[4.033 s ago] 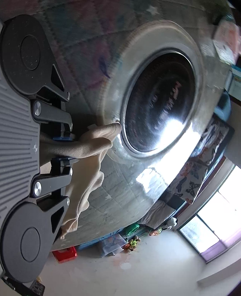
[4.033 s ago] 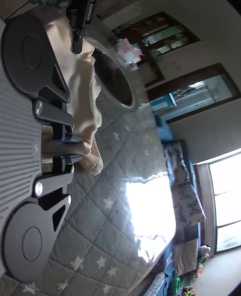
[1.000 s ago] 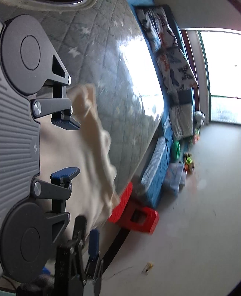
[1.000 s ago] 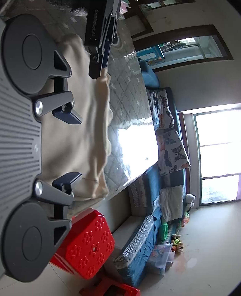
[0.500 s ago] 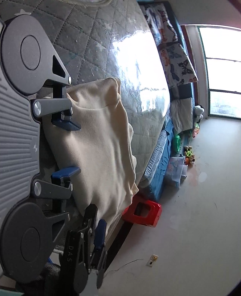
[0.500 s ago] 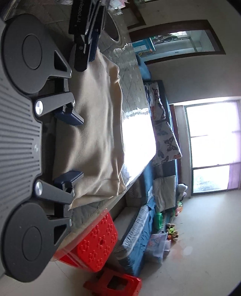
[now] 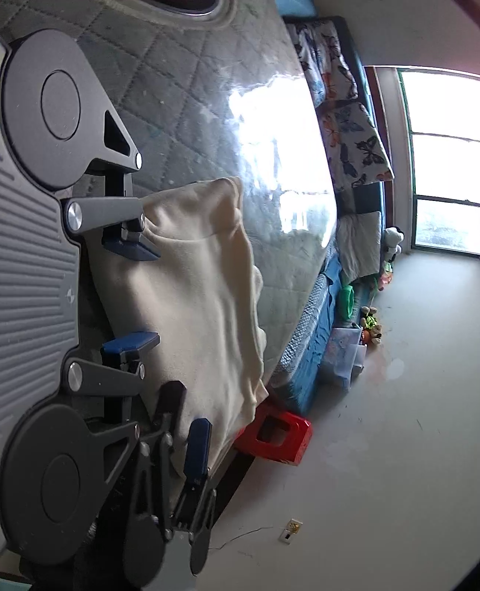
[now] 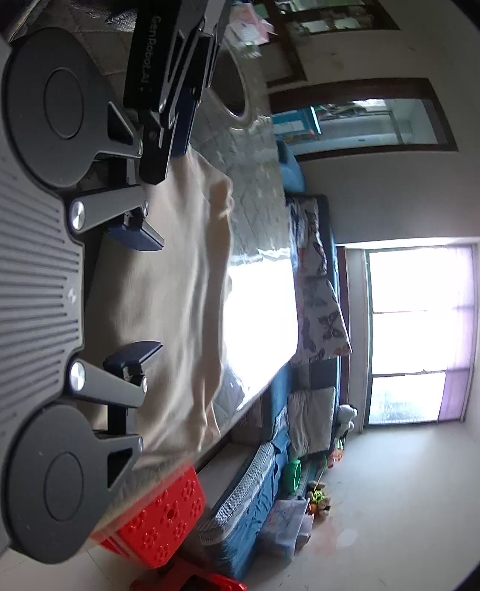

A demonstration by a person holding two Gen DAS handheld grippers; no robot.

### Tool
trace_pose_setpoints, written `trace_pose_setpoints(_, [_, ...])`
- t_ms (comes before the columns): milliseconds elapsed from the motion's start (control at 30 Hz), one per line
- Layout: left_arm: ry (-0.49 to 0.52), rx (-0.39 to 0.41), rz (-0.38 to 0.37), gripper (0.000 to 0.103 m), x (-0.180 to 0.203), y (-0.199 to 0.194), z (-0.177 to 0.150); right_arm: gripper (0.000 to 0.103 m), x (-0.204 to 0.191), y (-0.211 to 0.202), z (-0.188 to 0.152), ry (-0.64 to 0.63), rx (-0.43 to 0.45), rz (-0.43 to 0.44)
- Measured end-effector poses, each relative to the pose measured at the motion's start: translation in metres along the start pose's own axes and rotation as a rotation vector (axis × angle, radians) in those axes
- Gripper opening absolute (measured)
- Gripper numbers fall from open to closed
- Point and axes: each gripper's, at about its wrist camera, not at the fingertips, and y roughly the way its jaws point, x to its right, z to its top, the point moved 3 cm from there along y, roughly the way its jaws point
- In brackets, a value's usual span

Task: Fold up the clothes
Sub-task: 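Lower the folded sweatshirt onto the table and open both grippers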

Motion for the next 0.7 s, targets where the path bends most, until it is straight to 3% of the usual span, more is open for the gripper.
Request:
trace_pose_setpoints(467, [-0.018,0.009,0.016,0.047,-0.006,-0.006,-0.003,0.058,-0.009,-0.004,-0.007,-0.067,-0.001,-0.013])
trace_pose_setpoints(700, [-0.045,0.015,0.014,0.051,-0.007,-0.015,-0.002,0.077,-0.013,-0.014,-0.004,-0.076,0.016,-0.009])
